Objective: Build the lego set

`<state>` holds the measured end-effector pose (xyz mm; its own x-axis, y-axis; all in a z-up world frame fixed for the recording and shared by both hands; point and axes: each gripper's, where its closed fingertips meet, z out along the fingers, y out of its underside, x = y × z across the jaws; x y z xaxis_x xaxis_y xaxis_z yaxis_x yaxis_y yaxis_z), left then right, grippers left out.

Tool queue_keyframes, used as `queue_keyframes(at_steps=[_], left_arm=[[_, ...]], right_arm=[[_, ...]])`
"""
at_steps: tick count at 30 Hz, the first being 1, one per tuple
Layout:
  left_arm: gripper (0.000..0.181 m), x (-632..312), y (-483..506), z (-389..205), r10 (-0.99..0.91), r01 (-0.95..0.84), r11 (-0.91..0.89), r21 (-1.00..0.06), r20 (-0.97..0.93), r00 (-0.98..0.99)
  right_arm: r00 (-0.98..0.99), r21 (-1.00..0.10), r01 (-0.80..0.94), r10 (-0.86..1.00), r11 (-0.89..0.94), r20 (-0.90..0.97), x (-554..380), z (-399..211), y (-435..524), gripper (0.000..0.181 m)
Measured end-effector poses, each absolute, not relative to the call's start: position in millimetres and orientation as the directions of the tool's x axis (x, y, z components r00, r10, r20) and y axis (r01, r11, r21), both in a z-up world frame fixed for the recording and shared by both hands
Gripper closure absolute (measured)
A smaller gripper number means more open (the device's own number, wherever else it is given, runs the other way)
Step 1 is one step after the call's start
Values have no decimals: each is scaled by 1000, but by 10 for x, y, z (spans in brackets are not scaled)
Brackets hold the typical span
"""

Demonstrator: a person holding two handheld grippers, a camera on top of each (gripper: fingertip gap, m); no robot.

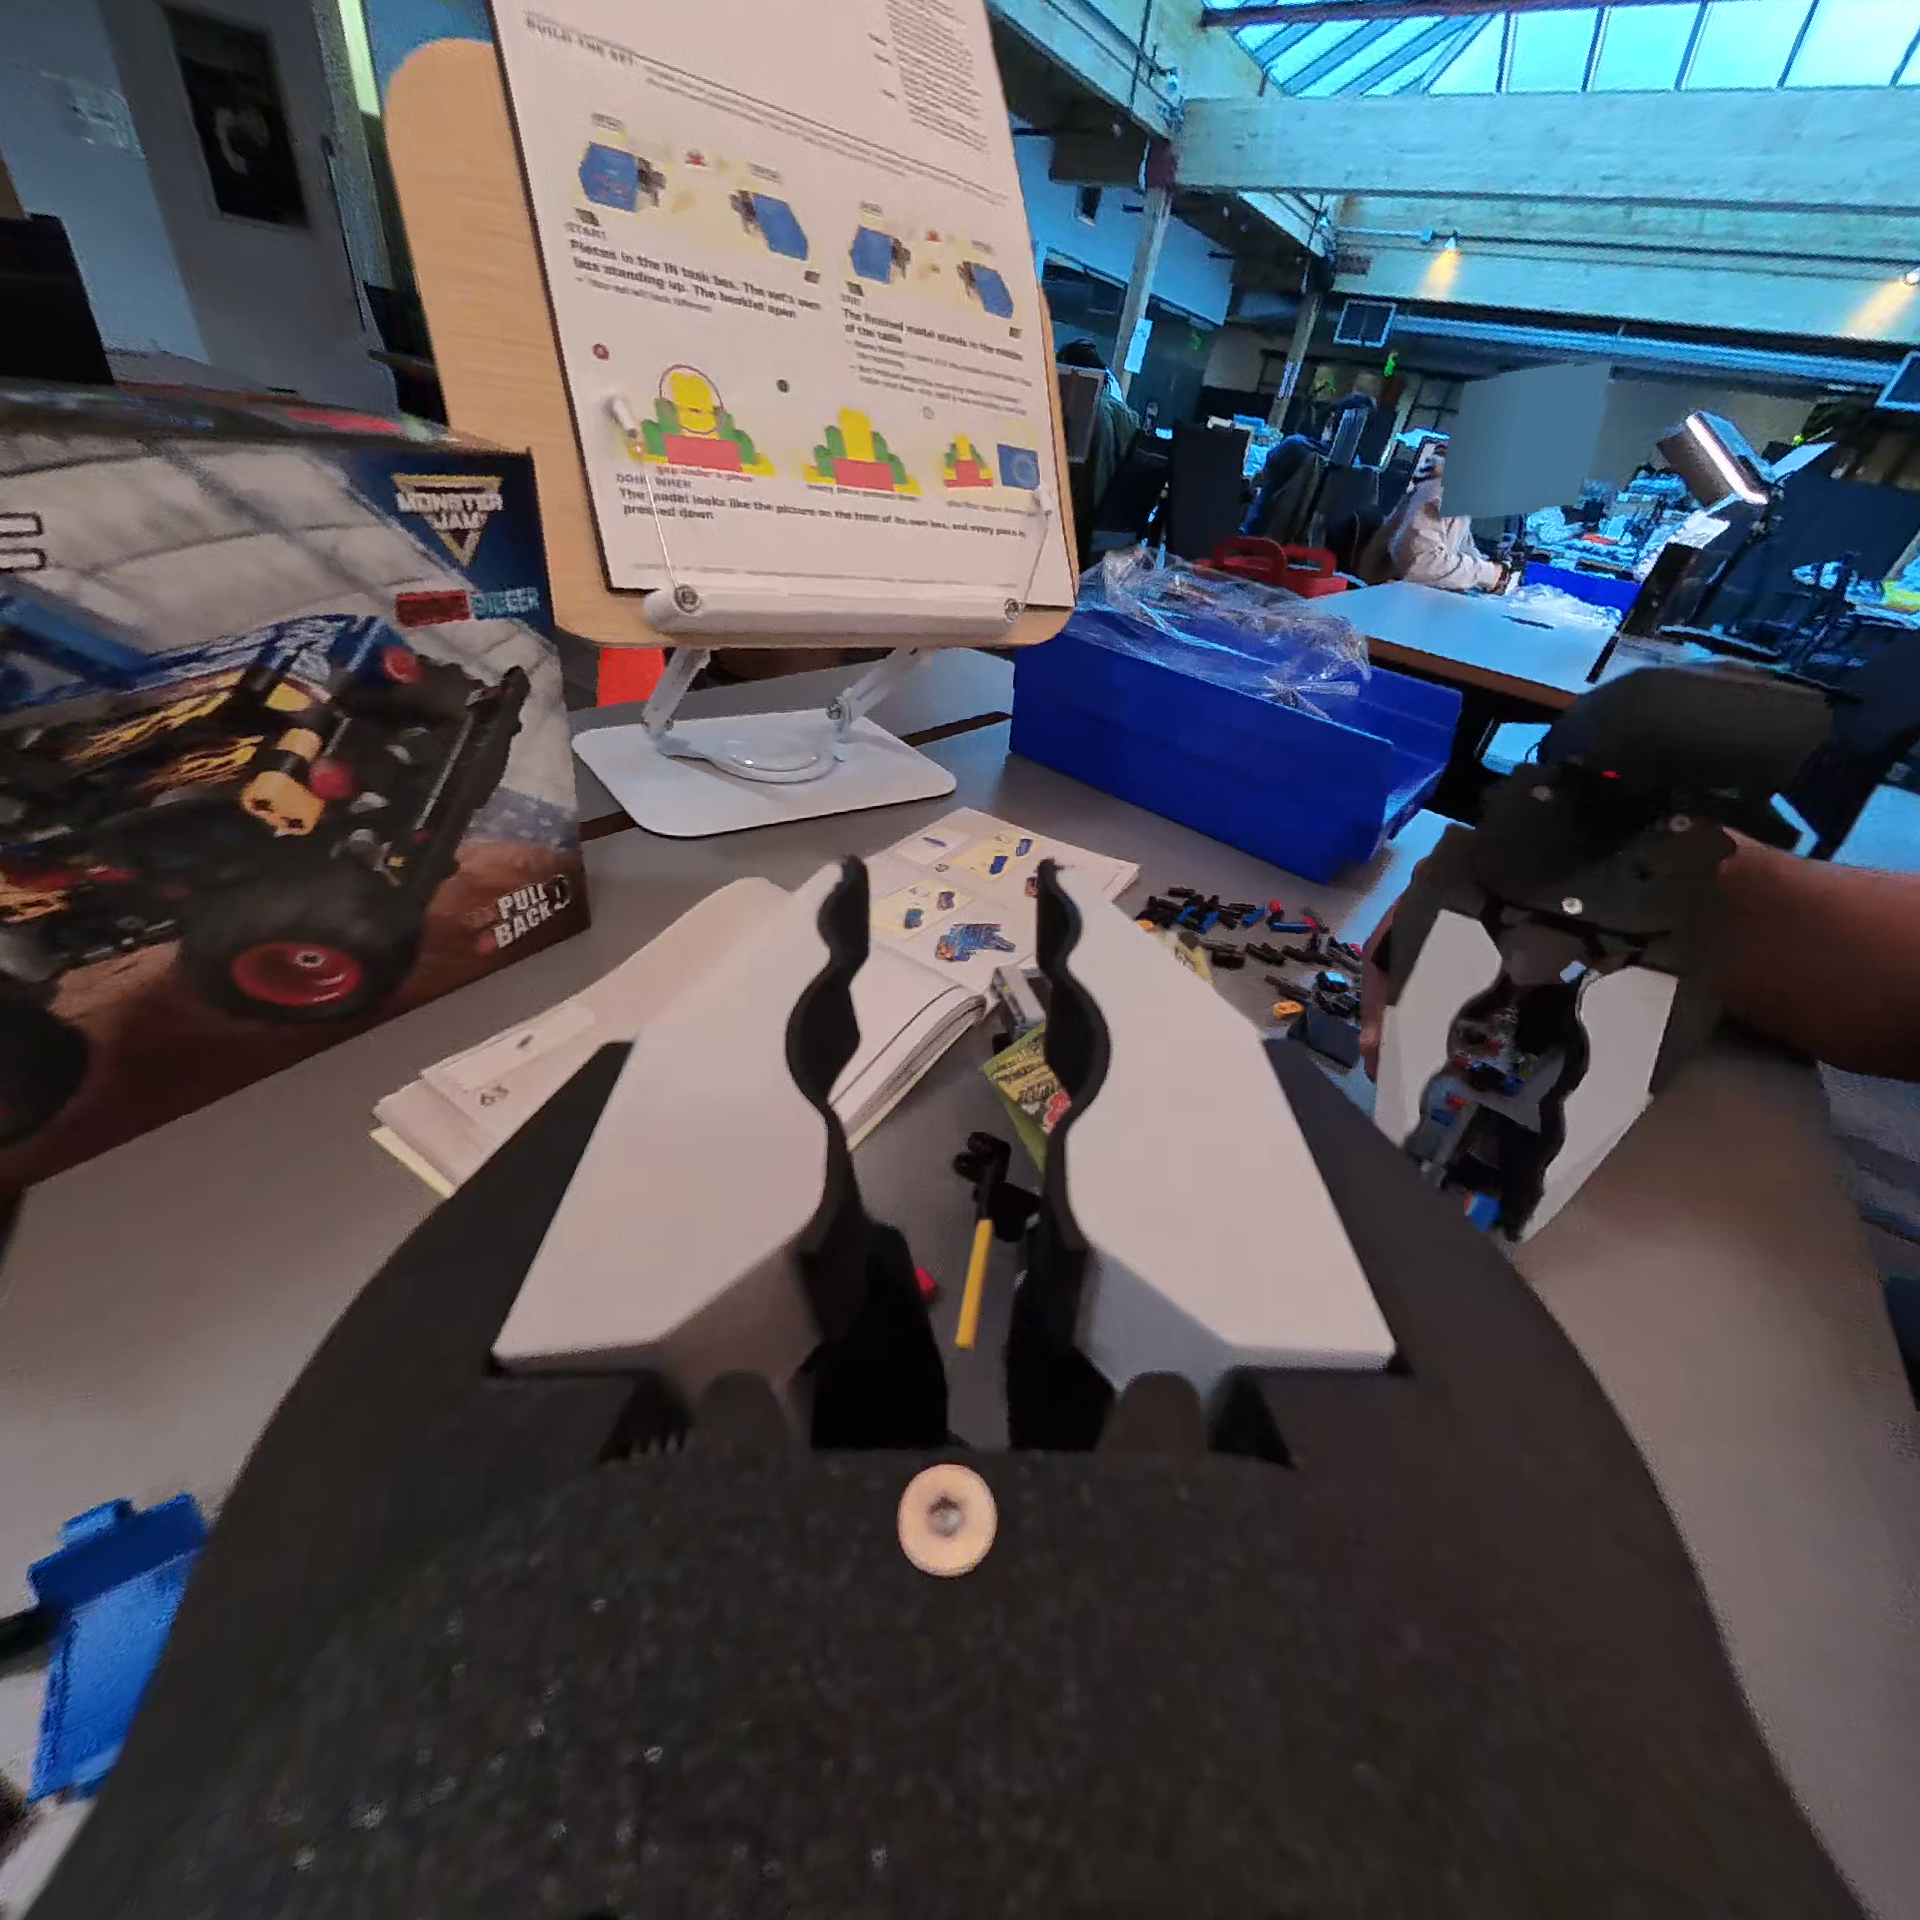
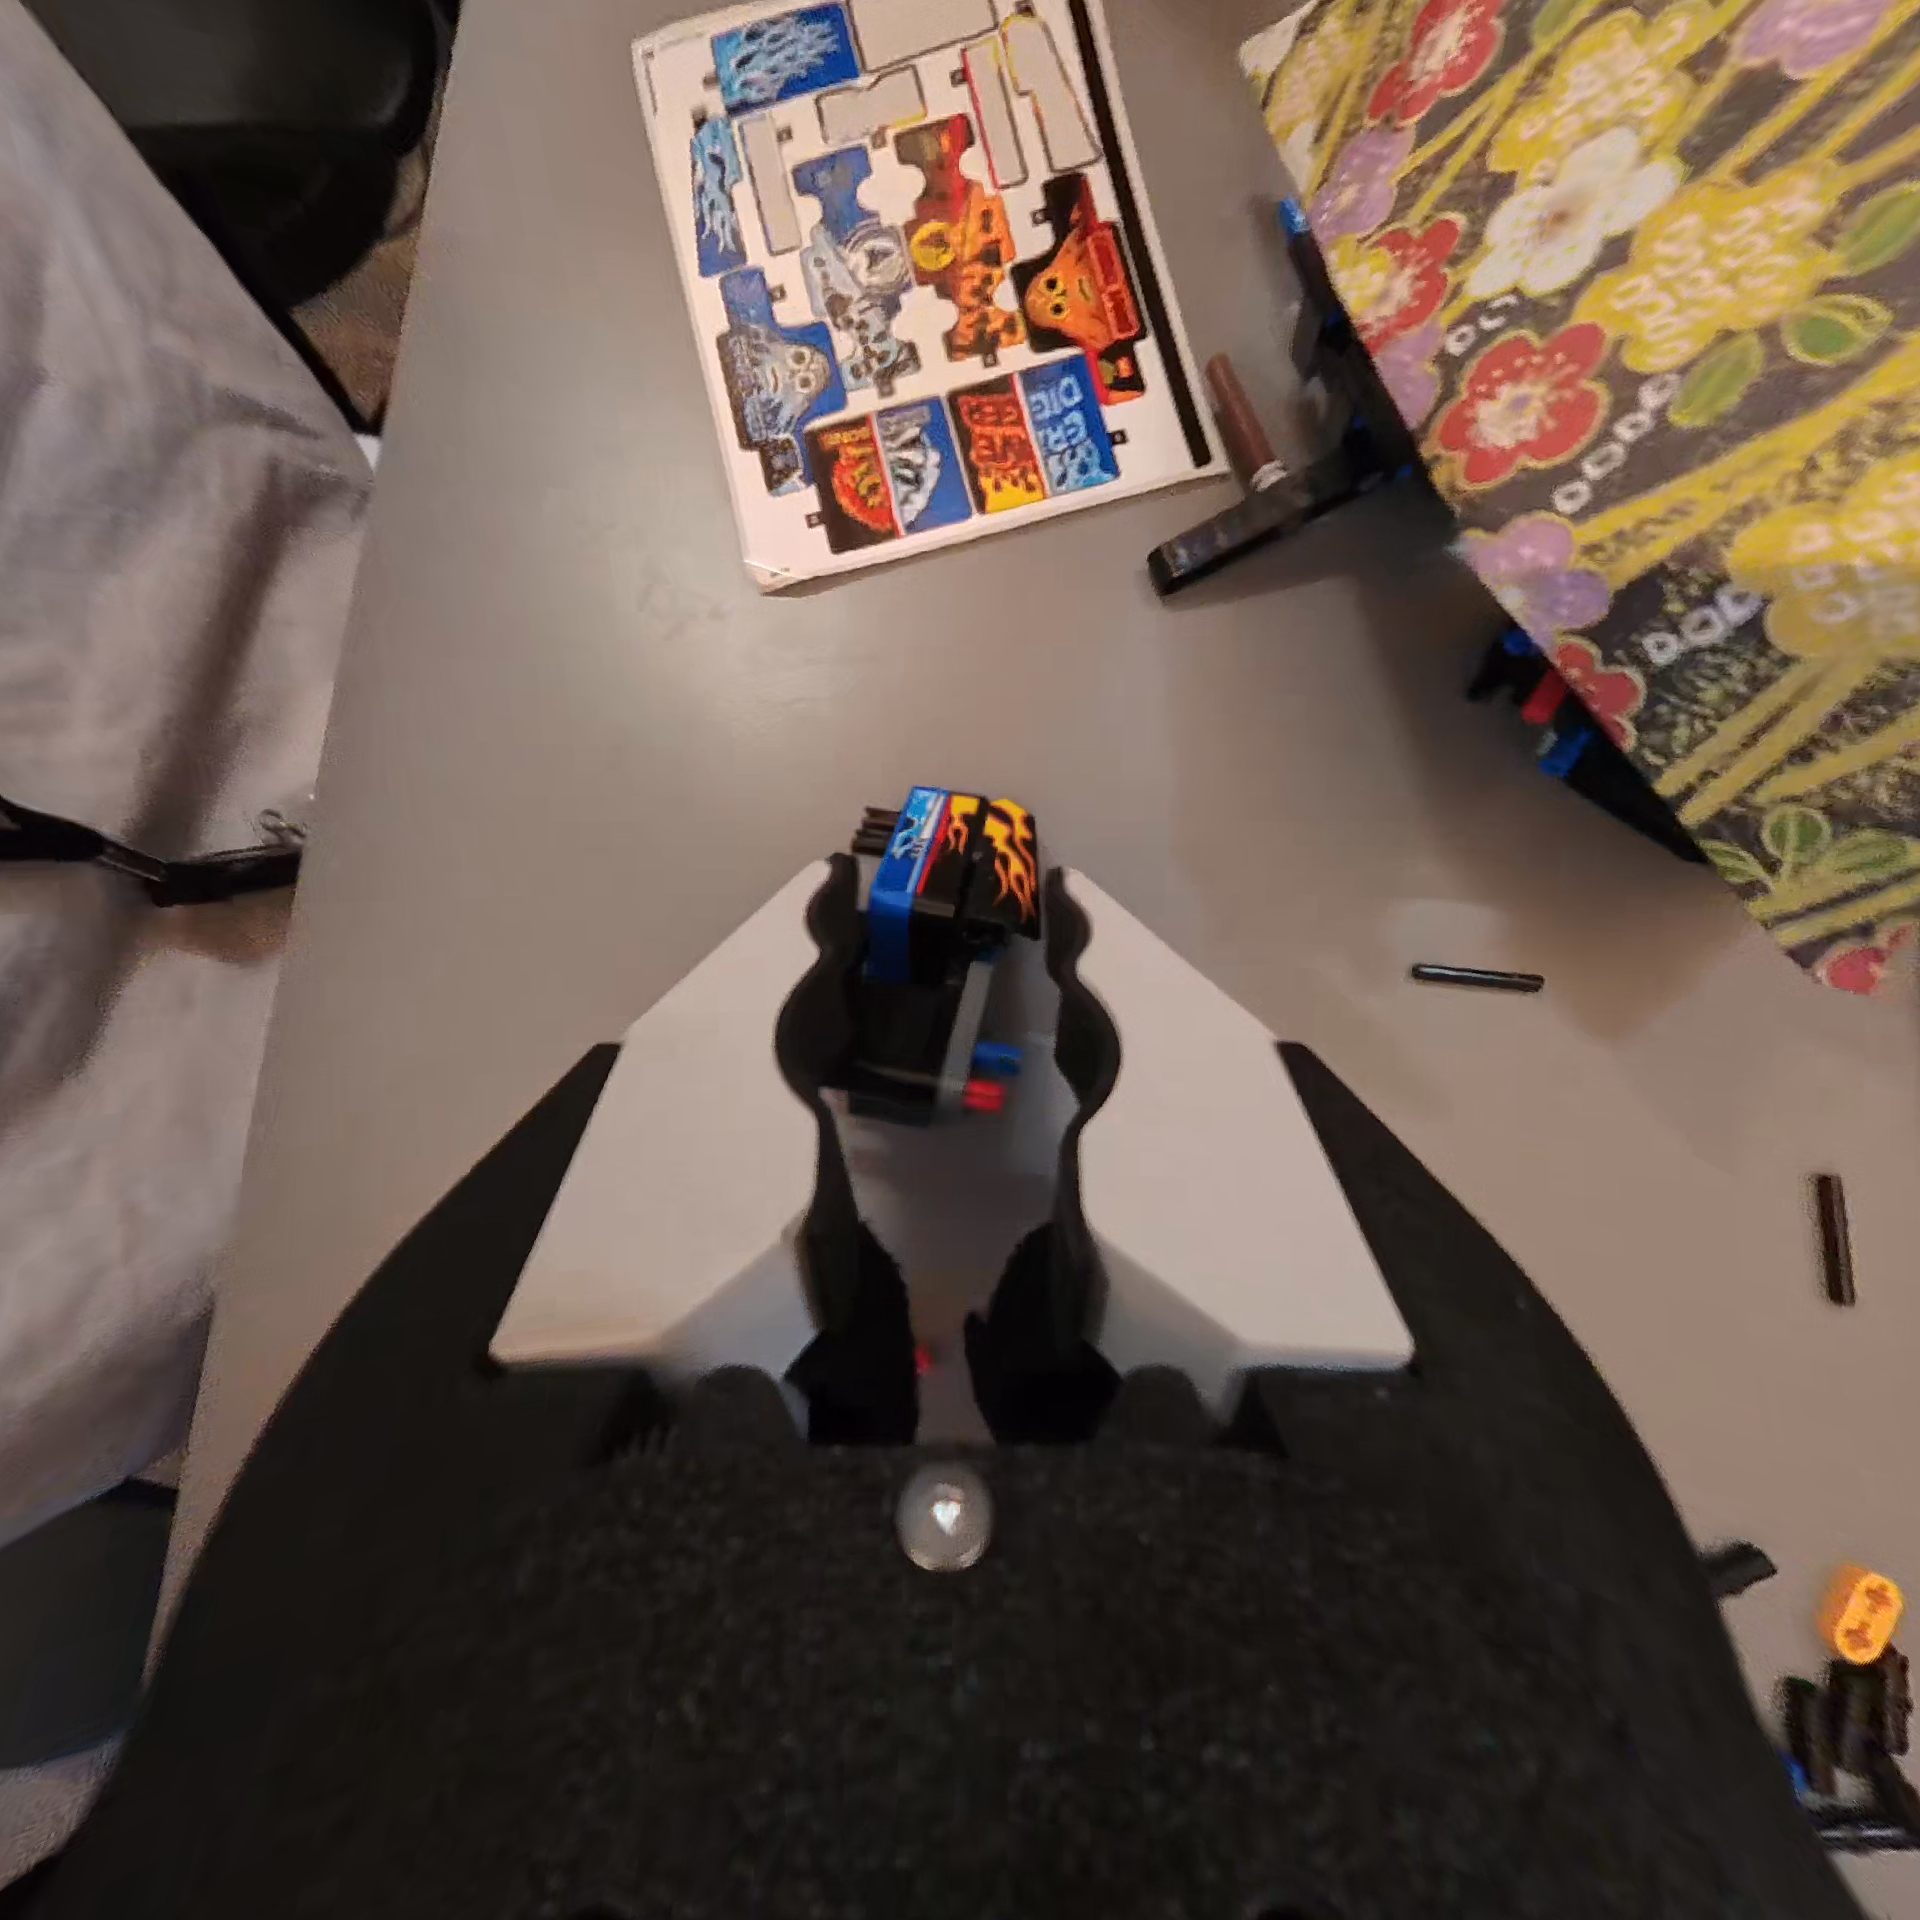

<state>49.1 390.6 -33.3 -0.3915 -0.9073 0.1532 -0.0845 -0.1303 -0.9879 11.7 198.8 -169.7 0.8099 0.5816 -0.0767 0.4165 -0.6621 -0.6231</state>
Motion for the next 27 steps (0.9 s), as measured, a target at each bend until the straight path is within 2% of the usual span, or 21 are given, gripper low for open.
queue_keyframes(at_steps=[1, 3, 4, 6, 8, 10, 16, 19, 21, 23, 25, 27], left_arm=[[151, 474, 3890, -372, -901, -100, -135, -986, 165, -401], [151, 482, 3912, -425, -908, -124, -131, -984, 170, -383], [151, 492, 3912, -446, -908, -134, -133, -982, 175, -381], [151, 516, 3870, -575, -900, -210, -134, -968, 208, -383], [151, 538, 3813, -785, -894, -319, -108, -942, 232, -383], [152, 553, 3826, -905, -895, -384, -105, -918, 255, -365], [153, 566, 4042, -940, -880, -442, -209, -872, 365, -304], [156, 536, 4374, -769, -928, -402, -190, -896, 297, -224], [157, 418, 4813, -487, -973, -310, -172, -935, 211, -94], [156, 229, 5146, -311, -986, -293, -161, -943, 166, 6], [157, 96, 5303, -314, -991, -357, -131, -925, 127, 32], [157, 38, 5387, -528, -996, -506, -85, -859, 74, 40]], right_arm=[[818, -649, 384, 568, -656, -90, 146, -1650, 1988, 138], [865, -734, 257, 488, -629, -115, 352, -1442, 2010, 136], [915, -777, 174, 391, -605, -100, 611, -1322, 2048, 137], [999, -832, 21, 53, -554, -10, 1445, -1167, 2035, 139], [977, -839, -70, -209, -539, 53, 2098, -1172, 1834, 132], [953, -824, -116, -296, -555, 66, 2327, -1248, 1727, 131], [955, -825, -78, -279, -560, 99, 2289, -1315, 1778, 135], [955, -841, -48, -271, -539, 119, 2268, -1262, 1788, 141], [958, -840, -31, -256, -542, 129, 2253, -1263, 1799, 143], [957, -833, -18, -250, -554, 145, 2263, -1298, 1797, 145], [958, -827, -11, -244, -563, 153, 2269, -1337, 1796, 147], [959, -822, -17, -241, -569, 147, 2269, -1368, 1803, 147]])
